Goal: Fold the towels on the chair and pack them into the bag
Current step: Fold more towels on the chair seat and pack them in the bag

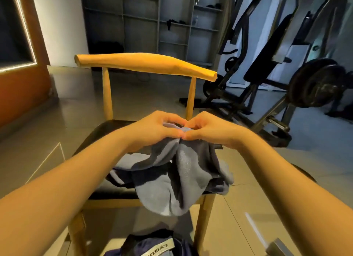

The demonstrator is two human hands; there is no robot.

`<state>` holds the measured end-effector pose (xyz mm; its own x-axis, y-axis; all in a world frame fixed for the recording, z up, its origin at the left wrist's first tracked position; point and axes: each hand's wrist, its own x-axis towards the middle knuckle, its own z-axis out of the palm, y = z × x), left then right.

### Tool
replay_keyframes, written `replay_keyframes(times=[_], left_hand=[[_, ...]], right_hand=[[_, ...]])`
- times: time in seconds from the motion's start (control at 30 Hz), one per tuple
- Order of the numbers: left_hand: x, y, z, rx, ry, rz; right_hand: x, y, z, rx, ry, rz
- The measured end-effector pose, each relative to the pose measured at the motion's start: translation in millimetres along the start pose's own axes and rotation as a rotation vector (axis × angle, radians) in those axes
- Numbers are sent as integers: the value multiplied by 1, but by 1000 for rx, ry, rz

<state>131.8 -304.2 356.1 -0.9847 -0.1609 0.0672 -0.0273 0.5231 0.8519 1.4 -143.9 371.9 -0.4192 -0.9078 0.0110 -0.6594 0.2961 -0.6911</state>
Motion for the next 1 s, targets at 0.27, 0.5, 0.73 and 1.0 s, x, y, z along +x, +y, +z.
replay_keyframes(times=[0.27, 0.5, 0.73, 1.0], left_hand=[[3, -26, -10, 79, 48, -76], [25, -51, -29, 89, 487, -91], [33, -66, -38, 7, 628, -200], [40, -54, -33, -89, 834, -81]], right_hand=[[-9, 30, 7, 296, 78, 104], [-22, 67, -13, 427, 67, 249], [-33, 68, -26, 478, 108, 230], [-23, 57, -20, 498, 372, 173]])
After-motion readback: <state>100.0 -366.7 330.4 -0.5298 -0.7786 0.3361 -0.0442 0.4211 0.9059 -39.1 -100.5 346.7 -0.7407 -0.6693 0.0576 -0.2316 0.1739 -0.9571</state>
